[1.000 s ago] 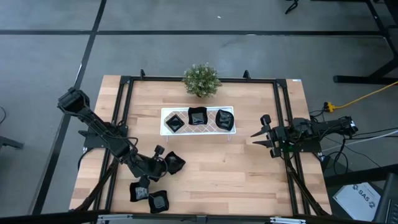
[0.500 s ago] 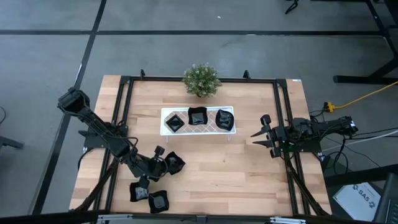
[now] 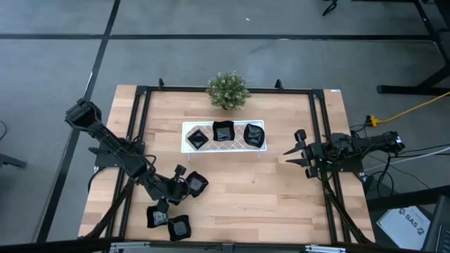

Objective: Pick & Place Mini shaped plates
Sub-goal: Stack the black leaf-shaped plate on top of the black leaf-shaped plate on the shelf

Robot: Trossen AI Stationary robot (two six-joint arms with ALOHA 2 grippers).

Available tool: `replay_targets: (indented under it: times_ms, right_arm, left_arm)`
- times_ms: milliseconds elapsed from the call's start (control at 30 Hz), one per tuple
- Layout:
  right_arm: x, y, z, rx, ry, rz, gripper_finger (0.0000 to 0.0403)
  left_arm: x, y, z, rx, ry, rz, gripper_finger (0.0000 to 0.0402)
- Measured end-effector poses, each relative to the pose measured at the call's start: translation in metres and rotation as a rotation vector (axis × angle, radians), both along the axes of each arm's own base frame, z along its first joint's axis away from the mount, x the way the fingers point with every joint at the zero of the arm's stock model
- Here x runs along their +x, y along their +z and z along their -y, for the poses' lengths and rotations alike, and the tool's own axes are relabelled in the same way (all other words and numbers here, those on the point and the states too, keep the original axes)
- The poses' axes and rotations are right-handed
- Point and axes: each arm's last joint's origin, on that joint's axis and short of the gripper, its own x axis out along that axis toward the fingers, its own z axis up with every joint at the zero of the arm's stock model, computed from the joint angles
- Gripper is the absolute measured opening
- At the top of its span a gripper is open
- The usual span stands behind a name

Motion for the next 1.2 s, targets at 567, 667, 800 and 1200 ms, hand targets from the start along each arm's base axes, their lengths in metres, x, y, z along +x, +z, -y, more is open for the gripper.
replay_targets:
  times_ms: [567, 667, 800, 1200]
  right_arm:
    - [0.0, 0.0, 0.0, 0.0, 0.0, 0.0, 0.0124]
    - [0.0, 0.0, 0.0, 0.0, 0.0, 0.0, 0.0124]
    - [0.0, 0.0, 0.0, 0.0, 0.0, 0.0, 0.0124]
    - [0.0, 0.0, 0.0, 0.0, 0.0, 0.001, 0.0124]
  left_arm:
    - [0.01, 0.0, -0.013, -0.201, 0.163, -0.057, 0.0061]
    - [0.014, 0.002, -0.014, -0.265, 0.172, -0.062, 0.0081]
    - [0.018, 0.006, -0.009, -0.313, 0.079, -0.029, 0.0099]
    - [0.041, -0.01, 0.006, -0.215, 0.074, -0.049, 0.0096]
